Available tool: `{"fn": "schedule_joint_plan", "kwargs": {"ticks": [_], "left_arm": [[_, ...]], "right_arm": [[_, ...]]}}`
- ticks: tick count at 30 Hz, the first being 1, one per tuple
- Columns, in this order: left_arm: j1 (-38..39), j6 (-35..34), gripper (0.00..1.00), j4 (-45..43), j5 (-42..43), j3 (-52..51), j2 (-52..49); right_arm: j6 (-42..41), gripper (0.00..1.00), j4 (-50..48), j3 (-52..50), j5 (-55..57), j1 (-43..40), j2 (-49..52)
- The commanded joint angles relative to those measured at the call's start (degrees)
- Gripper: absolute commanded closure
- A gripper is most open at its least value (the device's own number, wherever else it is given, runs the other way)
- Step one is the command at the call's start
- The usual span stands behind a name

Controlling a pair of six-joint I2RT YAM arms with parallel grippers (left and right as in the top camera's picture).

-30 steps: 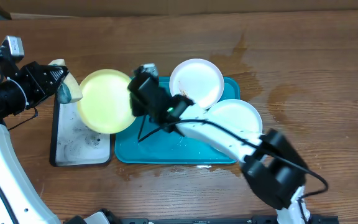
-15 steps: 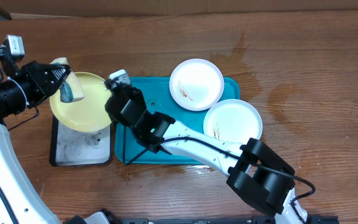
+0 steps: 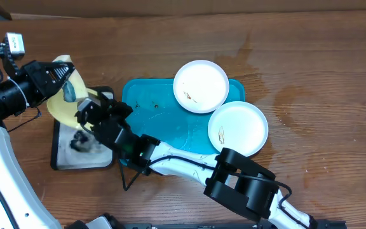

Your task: Clean dirty plates on tray and stack at the side

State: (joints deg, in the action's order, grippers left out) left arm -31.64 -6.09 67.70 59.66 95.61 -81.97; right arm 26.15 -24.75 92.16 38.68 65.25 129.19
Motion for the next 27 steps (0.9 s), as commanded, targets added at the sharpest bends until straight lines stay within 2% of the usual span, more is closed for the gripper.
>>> {"fn": "schedule_joint_plan", "kwargs": {"ticks": [1, 5, 11, 17, 22, 27], "left_arm": [[-0.3, -0.8, 0.96, -0.2, 1.7, 1.3, 0.0], [-0.3, -0.8, 0.96, -0.2, 1.7, 1.3, 0.0], [-0.3, -0.7, 0.96, -0.3, 1.4, 1.3, 0.0], [-0.3, -0.7, 0.96, -0.5, 1.2, 1.3, 0.0], [-0.2, -0.7, 0.96, -0.5, 1.2, 1.3, 0.0], [-0.2, -0.7, 0.96, -0.5, -2.1, 1.3, 0.0]], "right_arm": [[9.8, 0.96, -5.0, 1.2, 5.9, 0.0, -1.2], [8.7, 0.96, -5.4, 1.2, 6.8, 0.0, -1.2], [-3.7, 0.96, 2.9, 1.3, 8.3, 0.0, -1.9], [-18.6, 0.96, 13.2, 1.3, 4.6, -1.5, -5.6], [-33.4, 0.96, 21.8, 1.3, -7.1, -4.9, -11.0], [-46.3, 0.96, 31.8, 1.3, -25.3, -11.9, -14.2]]}}
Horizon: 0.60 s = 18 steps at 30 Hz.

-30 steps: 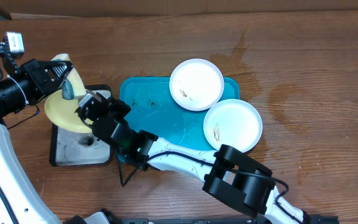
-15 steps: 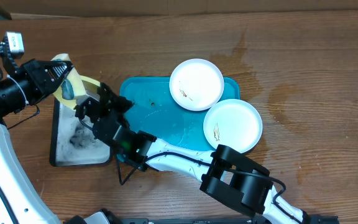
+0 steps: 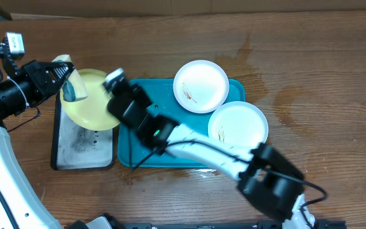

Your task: Clean dirty plates on tray and stack at the side

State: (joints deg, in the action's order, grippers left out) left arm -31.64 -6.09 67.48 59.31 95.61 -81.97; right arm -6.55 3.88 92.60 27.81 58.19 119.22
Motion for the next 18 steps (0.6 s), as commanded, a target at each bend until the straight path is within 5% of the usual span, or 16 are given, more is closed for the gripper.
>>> {"fn": "schedule_joint_plan", "kwargs": {"ticks": [1, 18], "left_arm": [[-0.2, -0.7, 0.96, -0.2, -2.2, 1.3, 0.0], [-0.2, -0.6, 0.96, -0.2, -7.5, 1.3, 0.0]], "right_arm": [[-15.1, 0.96, 5.0, 0.9, -17.0, -6.2, -4.6], [-21.6, 0.96, 38.1, 0.9, -28.6, -44.3, -15.8]]}}
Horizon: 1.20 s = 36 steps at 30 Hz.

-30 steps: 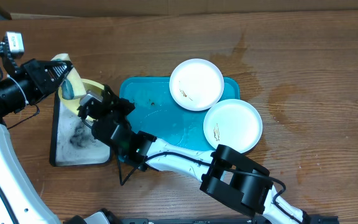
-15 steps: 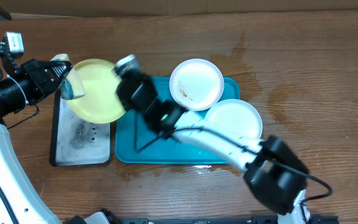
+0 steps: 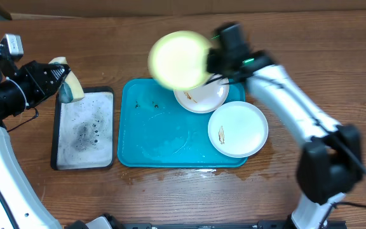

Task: Clean dirty plates on tray and stack at the side
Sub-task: 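Carry the yellow plate right and set it on the table with the right gripper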

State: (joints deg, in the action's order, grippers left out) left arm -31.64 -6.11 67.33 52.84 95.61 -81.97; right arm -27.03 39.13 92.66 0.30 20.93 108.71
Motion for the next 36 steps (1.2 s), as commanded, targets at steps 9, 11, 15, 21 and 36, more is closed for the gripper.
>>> {"fn": "schedule_joint_plan", "kwargs": {"ticks": [9, 11, 15, 21, 36], "left_arm": [[-0.2, -0.3, 0.96, 0.0, -4.4, 1.3, 0.0], [-0.2, -0.3, 0.96, -0.1, -4.4, 1.3, 0.0], [-0.2, -0.3, 0.96, -0.1, -4.4, 1.3, 0.0], [-0.2, -0.3, 0.96, -0.1, -5.3, 1.3, 0.0], [0.7, -0.3, 0.96, -0.3, -5.5, 1.2, 0.0]], "right_arm": [[-0.8, 0.96, 15.7, 0.1, -0.8, -34.1, -5.6], [0.0, 0.96, 15.6, -0.9, -0.8, -39.1, -5.5], [0.3, 0.96, 15.4, -4.0, 0.9, -46.5, -4.7], [1.7, 0.96, 7.4, -13.4, 1.0, -50.7, -4.0], [3.1, 0.29, 4.4, -20.3, 0.3, -47.2, -4.0]]}}
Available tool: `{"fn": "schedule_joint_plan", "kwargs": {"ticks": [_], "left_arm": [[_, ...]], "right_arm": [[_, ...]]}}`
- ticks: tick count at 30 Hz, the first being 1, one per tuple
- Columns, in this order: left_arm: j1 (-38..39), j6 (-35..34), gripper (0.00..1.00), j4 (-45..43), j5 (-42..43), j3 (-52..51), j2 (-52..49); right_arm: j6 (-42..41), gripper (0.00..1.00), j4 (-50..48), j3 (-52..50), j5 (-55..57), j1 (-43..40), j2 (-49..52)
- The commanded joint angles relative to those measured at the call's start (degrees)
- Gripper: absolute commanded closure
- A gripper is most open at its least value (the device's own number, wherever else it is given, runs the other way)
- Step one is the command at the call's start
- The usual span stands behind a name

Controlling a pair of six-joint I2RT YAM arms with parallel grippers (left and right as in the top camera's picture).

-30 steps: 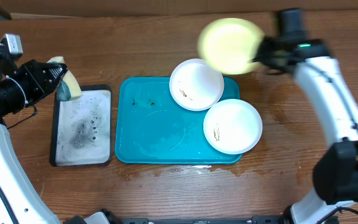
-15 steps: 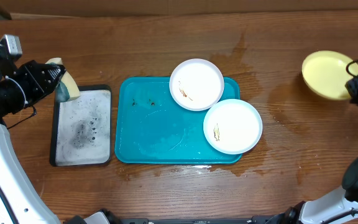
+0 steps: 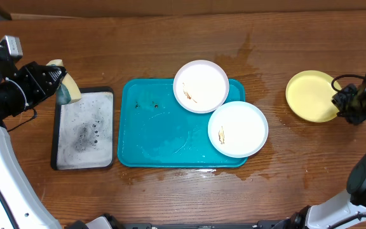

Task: Clean dirty plates on tray and stack at the side
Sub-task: 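Carry the yellow plate right and set it on the table with the right gripper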

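A teal tray (image 3: 151, 140) lies mid-table with two white plates at its right end. The far plate (image 3: 201, 86) and the near plate (image 3: 237, 129) each carry a small brown smear. A yellow plate (image 3: 310, 95) lies on the wood at the right side, off the tray. My right gripper (image 3: 343, 102) is at its right rim and appears shut on it. At the far left my left gripper (image 3: 61, 79) is shut on a yellow and blue sponge (image 3: 68, 89), held over the far corner of the grey mat.
A dark-rimmed grey mat (image 3: 84, 130) with dark spots lies left of the tray. Wet patches mark the wood behind and right of the tray (image 3: 259, 70). A little water lies along the tray's front edge.
My right arm has carried the yellow plate from above the far white plate to the table at the right side. The left gripper and sponge have barely shifted.
The yellow plate was first held over the grey mat, against the sponge in my left gripper. Then it sat at the mat's far end by the tray. Later it hung above the far white plate, and now it lies at the right side.
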State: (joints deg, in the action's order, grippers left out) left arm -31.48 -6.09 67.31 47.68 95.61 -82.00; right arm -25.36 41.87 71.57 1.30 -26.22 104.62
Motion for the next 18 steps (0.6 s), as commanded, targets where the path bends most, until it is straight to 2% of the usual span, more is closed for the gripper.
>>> {"fn": "schedule_joint_plan", "kwargs": {"ticks": [1, 5, 6, 9, 15, 18], "left_arm": [[0.5, -0.3, 0.96, -0.3, -0.5, 1.2, 0.0], [0.7, -0.3, 0.96, 0.0, -3.4, 1.2, 0.0], [0.8, -0.3, 0.96, 0.0, -3.8, 1.2, -0.1], [1.8, -0.3, 0.96, 0.0, -3.8, 1.2, -0.1], [4.1, -0.3, 0.95, -0.3, -5.1, 1.2, -0.1], [5.0, -0.3, 0.96, -0.3, -6.9, 1.2, -0.1]], "right_arm": [[3.1, 0.27, 2.8, 1.4, -2.2, -0.1, 0.1], [7.0, 0.3, 11.0, 6.6, -7.7, 0.7, 0.1], [8.6, 0.33, 13.7, 8.2, -9.9, 1.4, 0.1], [11.9, 0.34, 21.0, 11.1, -13.9, 4.9, 0.1], [14.6, 0.32, 28.4, 10.6, -13.7, 15.0, 0.1], [14.9, 0.34, 30.1, 10.0, -9.4, 19.8, 0.1]]}}
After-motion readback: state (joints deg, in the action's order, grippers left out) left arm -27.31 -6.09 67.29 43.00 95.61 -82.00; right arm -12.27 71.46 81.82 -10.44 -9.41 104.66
